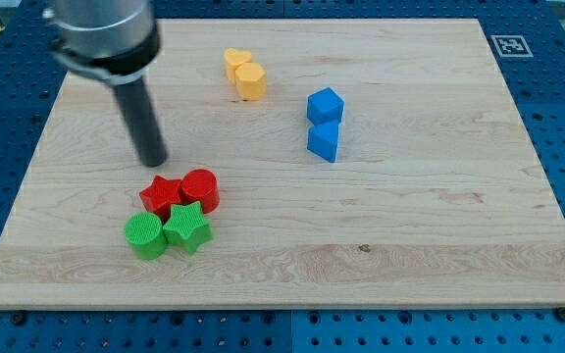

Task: Move the green blocks below the red blocks

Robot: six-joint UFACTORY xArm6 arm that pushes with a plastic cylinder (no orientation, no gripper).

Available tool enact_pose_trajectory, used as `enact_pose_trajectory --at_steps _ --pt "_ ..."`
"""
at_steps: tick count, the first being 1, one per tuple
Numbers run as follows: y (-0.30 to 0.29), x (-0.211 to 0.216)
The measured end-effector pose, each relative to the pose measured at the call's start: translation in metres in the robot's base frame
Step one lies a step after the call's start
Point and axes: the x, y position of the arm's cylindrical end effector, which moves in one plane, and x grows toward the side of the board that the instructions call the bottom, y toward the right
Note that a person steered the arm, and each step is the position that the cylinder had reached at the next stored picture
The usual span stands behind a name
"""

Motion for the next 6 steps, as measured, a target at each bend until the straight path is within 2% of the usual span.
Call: enact_pose_trajectory --at_steps 1,2,4,6 --pt "-0.034 0.052" --pt "-0.039 0.12" --pt "-0.03 0.125" --pt "0.068 0.118"
